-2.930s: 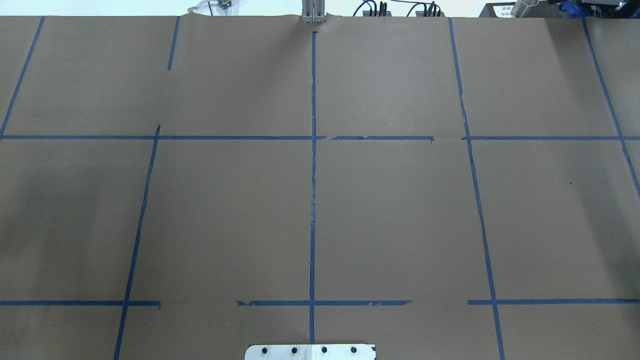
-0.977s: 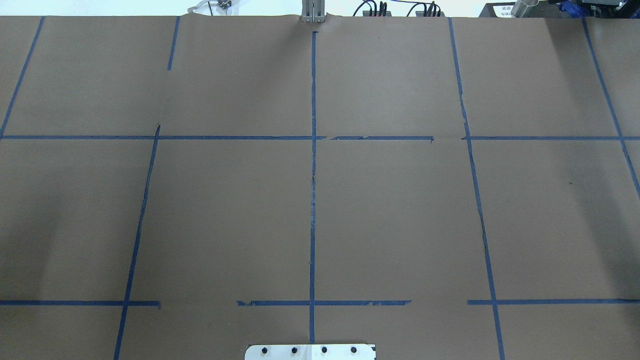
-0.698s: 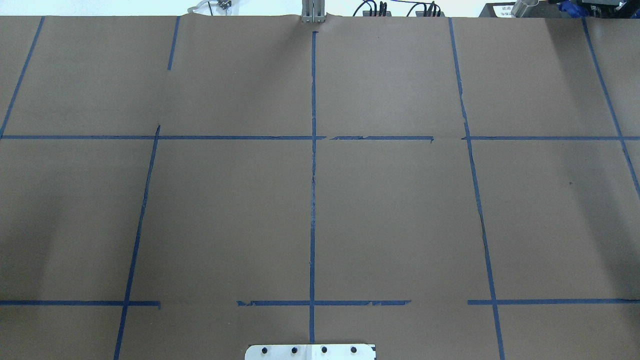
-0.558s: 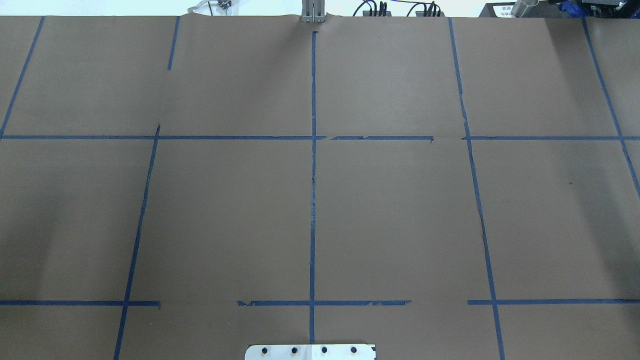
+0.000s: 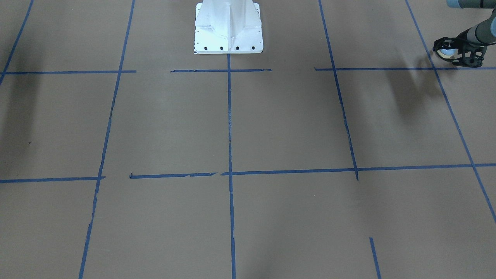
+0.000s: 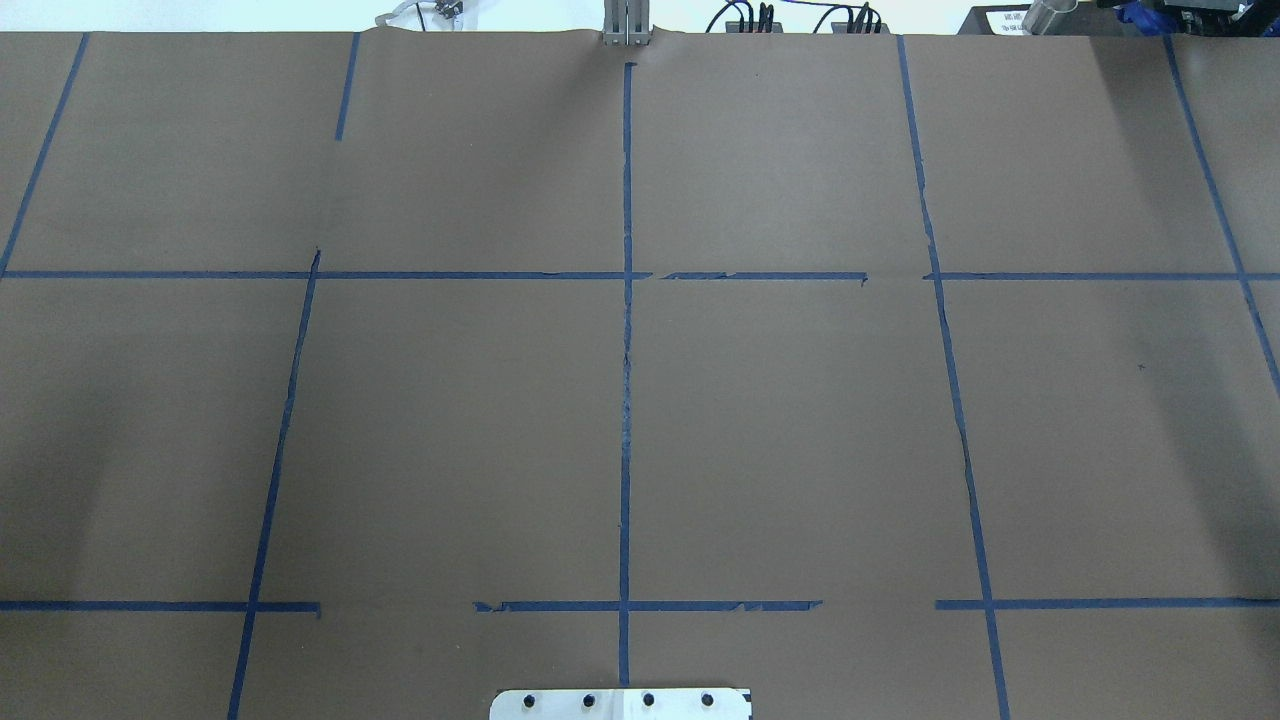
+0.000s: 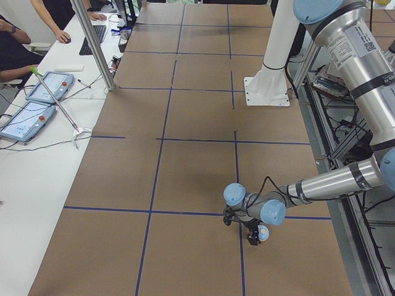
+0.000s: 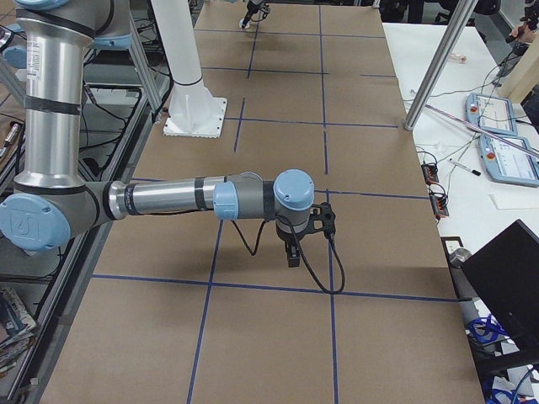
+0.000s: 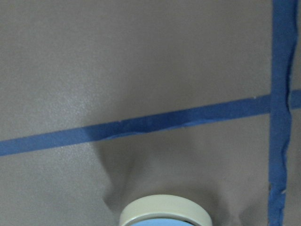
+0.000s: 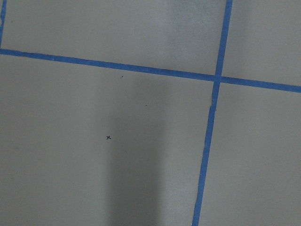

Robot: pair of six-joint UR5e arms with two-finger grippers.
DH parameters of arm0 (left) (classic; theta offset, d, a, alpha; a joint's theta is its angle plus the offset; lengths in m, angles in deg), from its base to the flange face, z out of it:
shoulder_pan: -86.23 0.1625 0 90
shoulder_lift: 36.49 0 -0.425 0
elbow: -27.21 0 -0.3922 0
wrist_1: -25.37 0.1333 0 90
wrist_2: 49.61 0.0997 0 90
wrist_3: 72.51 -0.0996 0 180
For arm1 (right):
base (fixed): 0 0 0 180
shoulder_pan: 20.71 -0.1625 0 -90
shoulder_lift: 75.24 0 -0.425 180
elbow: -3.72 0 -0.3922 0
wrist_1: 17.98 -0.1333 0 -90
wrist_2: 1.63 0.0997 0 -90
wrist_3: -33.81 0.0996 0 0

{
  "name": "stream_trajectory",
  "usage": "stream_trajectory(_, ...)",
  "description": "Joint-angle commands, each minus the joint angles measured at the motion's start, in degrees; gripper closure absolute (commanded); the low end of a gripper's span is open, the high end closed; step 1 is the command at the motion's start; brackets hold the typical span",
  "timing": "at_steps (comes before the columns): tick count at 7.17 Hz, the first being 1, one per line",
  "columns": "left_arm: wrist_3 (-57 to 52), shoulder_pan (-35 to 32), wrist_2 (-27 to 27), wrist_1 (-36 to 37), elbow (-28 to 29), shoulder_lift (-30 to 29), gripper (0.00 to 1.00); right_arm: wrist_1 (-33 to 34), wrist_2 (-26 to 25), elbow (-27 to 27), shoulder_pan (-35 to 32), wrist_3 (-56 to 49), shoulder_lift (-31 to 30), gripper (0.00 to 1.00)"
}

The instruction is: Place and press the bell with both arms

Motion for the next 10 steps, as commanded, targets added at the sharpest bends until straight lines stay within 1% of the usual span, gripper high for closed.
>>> stream_trajectory(1, 0.23, 0.0, -0.19, 0.0, 0.12, -0.03, 0.39, 0.0, 0.0, -0.06, 0.0, 0.0, -0.04, 0.0)
stream_trajectory(2, 0.23, 0.0, -0.36, -0.17, 0.04, -0.03, 0.66, 0.09, 0.09, -0.41, 0.0, 0.0, -0.13, 0.0)
stream_trajectory(3, 0.4, 0.0, -0.54, -1.65, -0.31, -0.03, 0.83, 0.18, 0.18, -1.11, 0.0, 0.09, -0.39, 0.0)
stream_trajectory(4, 0.49, 0.0, -2.28, -4.98, -0.84, -0.03, 0.92, 0.09, 1.57, -1.46, 0.0, 0.09, -0.66, 0.0)
stream_trajectory(5, 0.84, -0.43, -4.73, -5.1, -6.06, 0.05, 0.93, 0.09, 2.1, -1.64, 0.0, 0.09, -0.66, 0.0)
stream_trajectory(6, 6.32, -0.53, -5.98, -4.75, -12.12, -0.12, 0.94, 0.0, 2.11, -1.64, 0.0, 0.09, -0.66, 0.0)
stream_trajectory(7, 12.21, -0.53, -6.08, -4.66, -16.53, -1.43, 0.94, 0.0, 2.11, -1.64, 0.0, 0.17, -0.66, 0.0)
stream_trajectory(9, 19.87, -0.44, -6.08, -4.48, -20.6, -6.86, 0.93, 0.09, 2.11, -1.56, 0.26, 0.26, -0.66, 0.0)
stream_trajectory(10, 24.44, -0.35, -6.08, -4.48, -21.14, -9.76, 0.93, 0.0, 2.11, -1.56, 0.26, 0.26, -0.66, 0.0)
